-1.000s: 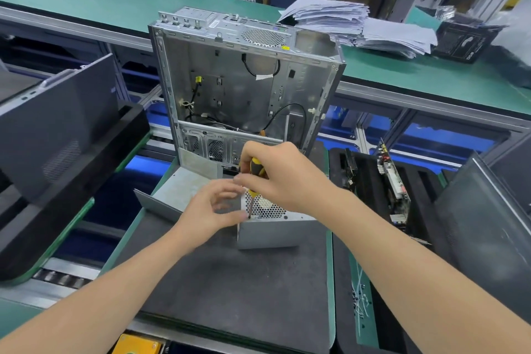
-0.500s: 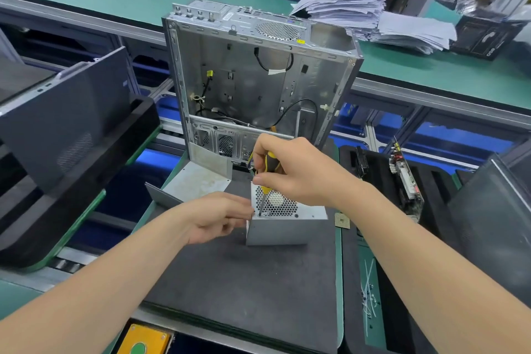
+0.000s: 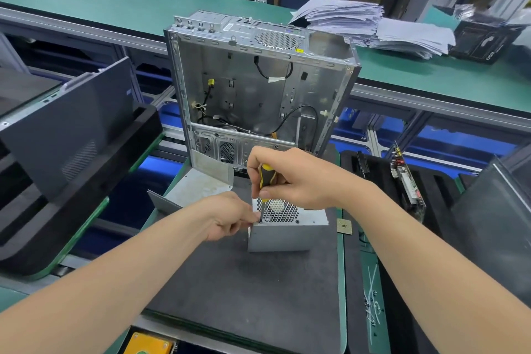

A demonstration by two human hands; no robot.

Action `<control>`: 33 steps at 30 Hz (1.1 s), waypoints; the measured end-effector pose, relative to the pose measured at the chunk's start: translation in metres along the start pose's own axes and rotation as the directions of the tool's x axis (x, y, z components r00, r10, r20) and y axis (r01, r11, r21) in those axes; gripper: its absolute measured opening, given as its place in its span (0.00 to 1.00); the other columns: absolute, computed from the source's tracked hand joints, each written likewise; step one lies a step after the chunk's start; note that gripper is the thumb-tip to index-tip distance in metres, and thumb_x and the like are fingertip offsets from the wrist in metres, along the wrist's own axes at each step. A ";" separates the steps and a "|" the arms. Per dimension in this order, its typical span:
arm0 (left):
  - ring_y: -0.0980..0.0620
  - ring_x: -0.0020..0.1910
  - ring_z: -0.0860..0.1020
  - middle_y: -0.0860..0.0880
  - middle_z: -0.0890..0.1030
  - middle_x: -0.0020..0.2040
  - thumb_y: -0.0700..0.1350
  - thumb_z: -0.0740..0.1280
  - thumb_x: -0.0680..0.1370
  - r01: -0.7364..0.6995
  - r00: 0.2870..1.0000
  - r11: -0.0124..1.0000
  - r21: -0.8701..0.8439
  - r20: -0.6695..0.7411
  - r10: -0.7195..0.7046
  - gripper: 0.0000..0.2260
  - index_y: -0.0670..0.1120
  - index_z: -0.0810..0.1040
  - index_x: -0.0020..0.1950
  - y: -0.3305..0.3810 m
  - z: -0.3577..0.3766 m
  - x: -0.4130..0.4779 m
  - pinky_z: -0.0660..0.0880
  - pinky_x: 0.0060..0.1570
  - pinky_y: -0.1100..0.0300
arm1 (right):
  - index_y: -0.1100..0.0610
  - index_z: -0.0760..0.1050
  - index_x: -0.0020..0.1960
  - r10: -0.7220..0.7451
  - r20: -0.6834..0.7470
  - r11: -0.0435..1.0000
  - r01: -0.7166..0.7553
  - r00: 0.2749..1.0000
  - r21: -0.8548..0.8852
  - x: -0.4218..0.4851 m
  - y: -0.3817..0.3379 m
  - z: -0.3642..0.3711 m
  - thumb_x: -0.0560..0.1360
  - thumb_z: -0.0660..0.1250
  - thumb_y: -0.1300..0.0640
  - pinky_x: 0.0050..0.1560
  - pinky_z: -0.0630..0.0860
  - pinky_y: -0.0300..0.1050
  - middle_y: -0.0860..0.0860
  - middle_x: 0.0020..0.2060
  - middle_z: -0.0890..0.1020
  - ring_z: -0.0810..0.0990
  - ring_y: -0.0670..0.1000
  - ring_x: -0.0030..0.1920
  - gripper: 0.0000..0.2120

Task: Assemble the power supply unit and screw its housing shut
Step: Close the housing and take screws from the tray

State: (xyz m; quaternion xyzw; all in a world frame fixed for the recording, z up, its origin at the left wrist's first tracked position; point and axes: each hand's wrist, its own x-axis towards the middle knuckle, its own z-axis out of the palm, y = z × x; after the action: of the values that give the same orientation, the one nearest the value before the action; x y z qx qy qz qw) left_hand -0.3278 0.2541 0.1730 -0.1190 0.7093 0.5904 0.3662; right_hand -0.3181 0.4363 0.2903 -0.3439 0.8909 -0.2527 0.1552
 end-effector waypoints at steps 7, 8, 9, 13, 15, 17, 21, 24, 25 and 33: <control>0.53 0.36 0.69 0.46 0.76 0.39 0.31 0.66 0.81 0.024 1.000 0.997 0.069 0.019 -0.025 0.11 0.44 0.73 0.42 0.004 0.002 0.005 0.63 0.36 0.62 | 0.47 0.68 0.54 0.003 -0.051 0.999 -0.001 0.999 0.032 -0.002 0.004 0.002 0.82 0.69 0.61 0.49 0.81 0.55 0.43 0.47 0.85 0.84 0.49 0.46 0.12; 0.52 0.36 0.68 0.46 0.75 0.40 0.31 0.65 0.82 0.014 1.000 0.994 0.110 0.006 -0.015 0.10 0.43 0.73 0.43 0.005 0.004 0.006 0.63 0.36 0.62 | 0.46 0.67 0.54 0.003 -0.052 1.000 -0.001 0.999 0.025 -0.001 0.004 0.002 0.81 0.69 0.60 0.49 0.81 0.55 0.43 0.47 0.85 0.84 0.49 0.46 0.13; 0.52 0.36 0.68 0.45 0.75 0.41 0.31 0.65 0.82 0.004 1.000 0.990 0.141 -0.004 -0.003 0.10 0.43 0.73 0.44 0.005 0.006 0.007 0.63 0.36 0.62 | 0.46 0.67 0.54 0.005 -0.057 1.000 -0.004 0.998 0.018 -0.001 0.003 0.003 0.81 0.69 0.60 0.49 0.81 0.56 0.44 0.47 0.85 0.84 0.49 0.46 0.13; 0.48 0.41 0.70 0.44 0.76 0.41 0.30 0.63 0.81 -0.007 0.999 0.978 0.209 -0.044 0.017 0.08 0.41 0.73 0.46 0.004 0.008 0.012 0.61 0.36 0.60 | 0.45 0.66 0.51 0.058 -0.150 0.998 -0.060 0.987 -0.010 0.001 0.001 0.010 0.80 0.71 0.57 0.48 0.81 0.56 0.45 0.45 0.85 0.83 0.50 0.43 0.14; 0.45 0.45 0.69 0.42 0.76 0.43 0.30 0.63 0.81 -0.002 0.998 0.976 0.218 -0.068 0.017 0.06 0.39 0.72 0.48 0.004 0.008 0.013 0.60 0.36 0.59 | 0.44 0.66 0.50 0.089 -0.199 0.995 -0.096 0.976 -0.025 0.000 0.001 0.014 0.79 0.72 0.56 0.45 0.81 0.53 0.44 0.43 0.85 0.82 0.48 0.40 0.14; 0.47 0.43 0.70 0.44 0.76 0.39 0.29 0.63 0.80 -0.006 0.996 0.975 0.223 -0.088 0.026 0.07 0.40 0.71 0.47 0.003 0.009 0.014 0.62 0.35 0.59 | 0.44 0.67 0.49 0.124 -0.244 0.991 -0.130 0.962 -0.011 -0.001 -0.002 0.020 0.78 0.73 0.55 0.42 0.79 0.49 0.43 0.40 0.83 0.80 0.44 0.37 0.15; 0.46 0.46 0.69 0.44 0.75 0.40 0.30 0.64 0.81 -0.019 0.995 0.974 0.224 -0.093 0.041 0.06 0.39 0.70 0.52 0.003 0.010 0.014 0.63 0.34 0.59 | 0.47 0.68 0.52 0.231 -0.360 0.973 -0.226 0.904 0.058 -0.002 -0.008 0.030 0.77 0.74 0.53 0.41 0.79 0.49 0.48 0.37 0.81 0.81 0.51 0.38 0.14; 0.47 0.42 0.69 0.44 0.74 0.39 0.32 0.66 0.82 -0.029 0.994 0.975 0.220 -0.094 0.051 0.06 0.39 0.70 0.50 0.002 0.011 0.015 0.63 0.33 0.59 | 0.50 0.66 0.52 0.377 -0.432 0.926 -0.343 0.819 0.157 -0.002 -0.012 0.036 0.77 0.75 0.50 0.46 0.83 0.55 0.53 0.41 0.80 0.84 0.57 0.42 0.17; 0.49 0.40 0.69 0.45 0.73 0.37 0.33 0.66 0.82 -0.034 0.994 0.975 0.220 -0.091 0.055 0.06 0.40 0.70 0.48 0.002 0.011 0.015 0.64 0.33 0.59 | 0.51 0.65 0.51 0.401 -0.441 0.916 -0.364 0.803 0.171 -0.002 -0.014 0.038 0.76 0.76 0.50 0.46 0.83 0.56 0.54 0.42 0.80 0.84 0.58 0.42 0.19; 0.55 0.34 0.74 0.49 0.76 0.34 0.32 0.69 0.79 -0.132 0.958 0.991 -0.004 0.257 0.128 0.18 0.49 0.79 0.32 -0.008 -0.015 0.009 0.70 0.36 0.62 | 0.54 0.73 0.57 -0.017 -0.110 0.987 0.034 0.994 0.154 -0.008 -0.002 0.015 0.81 0.69 0.62 0.55 0.78 0.49 0.49 0.53 0.84 0.82 0.48 0.55 0.09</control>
State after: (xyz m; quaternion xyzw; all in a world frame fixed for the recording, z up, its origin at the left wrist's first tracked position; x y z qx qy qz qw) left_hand -0.3351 0.2406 0.1620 0.0076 0.6662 0.6190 0.4160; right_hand -0.3047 0.4349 0.2803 -0.3281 0.8710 -0.3419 0.1298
